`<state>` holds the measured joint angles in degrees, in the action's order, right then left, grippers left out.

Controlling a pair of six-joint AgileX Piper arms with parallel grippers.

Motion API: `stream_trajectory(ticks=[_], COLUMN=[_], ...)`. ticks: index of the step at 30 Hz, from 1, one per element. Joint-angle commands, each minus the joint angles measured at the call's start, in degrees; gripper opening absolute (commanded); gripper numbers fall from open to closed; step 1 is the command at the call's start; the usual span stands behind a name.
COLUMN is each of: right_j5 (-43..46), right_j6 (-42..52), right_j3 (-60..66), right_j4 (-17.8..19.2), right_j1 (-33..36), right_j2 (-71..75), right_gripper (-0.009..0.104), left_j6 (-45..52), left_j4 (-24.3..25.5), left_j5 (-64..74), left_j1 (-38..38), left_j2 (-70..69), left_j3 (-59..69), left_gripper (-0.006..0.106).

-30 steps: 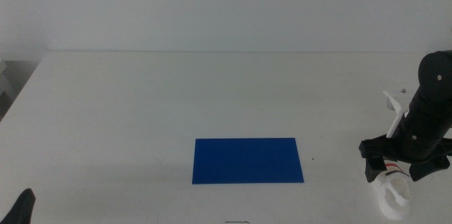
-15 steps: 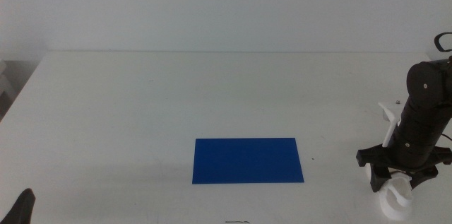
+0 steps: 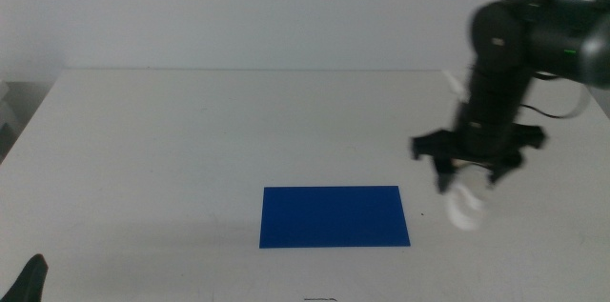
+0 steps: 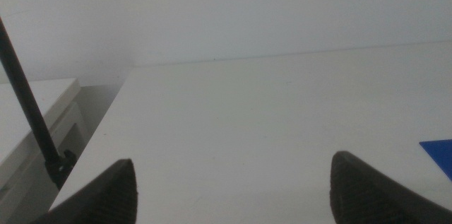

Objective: Use one arm to grab the shoe from the table and place it on the mat.

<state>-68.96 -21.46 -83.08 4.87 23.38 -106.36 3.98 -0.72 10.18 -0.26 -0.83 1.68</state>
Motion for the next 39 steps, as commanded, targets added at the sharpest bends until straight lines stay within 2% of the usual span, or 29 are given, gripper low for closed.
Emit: stream_trajectory(ticks=[1,6,9,12,21,24,28,30,32,35,39], right_j5=[-4.0,-5.6,-5.6,-5.6,-5.5,-5.5,-5.5,-5.5,-5.5,-5.5,-5.5], right_j6=[-2.2,-4.6,-5.3,-5.3,-3.3,6.0,33.6,47.4,56.4,62.4,63.2], right_j3=[-7.0,-18.4,-23.6,-26.2,-26.4,-26.4,-26.4,-26.4,-26.4,-26.4,-26.4], right_j4=[0.1,-1.5,-4.9,-6.7,-5.5,-4.9,-3.8,-4.9,-5.9,-6.0,-3.5], right_j1=[2.9,9.2,11.3,12.7,13.5,14.2,15.4,15.9,16.3,16.5,16.5], right_j2=[-1.0,-8.8,-13.1,-15.8,-16.8,-16.8,-16.8,-16.8,-16.8,-16.8,-16.8], right_gripper=[-0.001,-0.001,-0.001,-0.001,-0.001,-0.001,-0.001,-0.001,-0.001,-0.001,-0.001], left_j6=[-0.8,-0.8,-0.8,-0.8,-0.8,-0.8,-0.8,-0.8,-0.8,-0.8,-0.8], left_j4=[-0.5,-0.5,-0.5,-0.5,-0.5,-0.5,-0.5,-0.5,-0.5,-0.5,-0.5], left_j5=[-4.8,-4.8,-4.8,-4.8,-4.8,-4.8,-4.8,-4.8,-4.8,-4.8,-4.8], left_j1=[-0.2,-0.2,-0.2,-0.2,-0.2,-0.2,-0.2,-0.2,-0.2,-0.2,-0.2], left_j2=[-1.1,-1.1,-1.1,-1.1,-1.1,-1.1,-1.1,-1.1,-1.1,-1.1,-1.1], left_j3=[-0.2,-0.2,-0.2,-0.2,-0.2,-0.2,-0.2,-0.2,-0.2,-0.2,-0.2], left_gripper=[0.094,0.094,0.094,0.094,0.094,0.094,0.094,0.094,0.094,0.094,0.094])
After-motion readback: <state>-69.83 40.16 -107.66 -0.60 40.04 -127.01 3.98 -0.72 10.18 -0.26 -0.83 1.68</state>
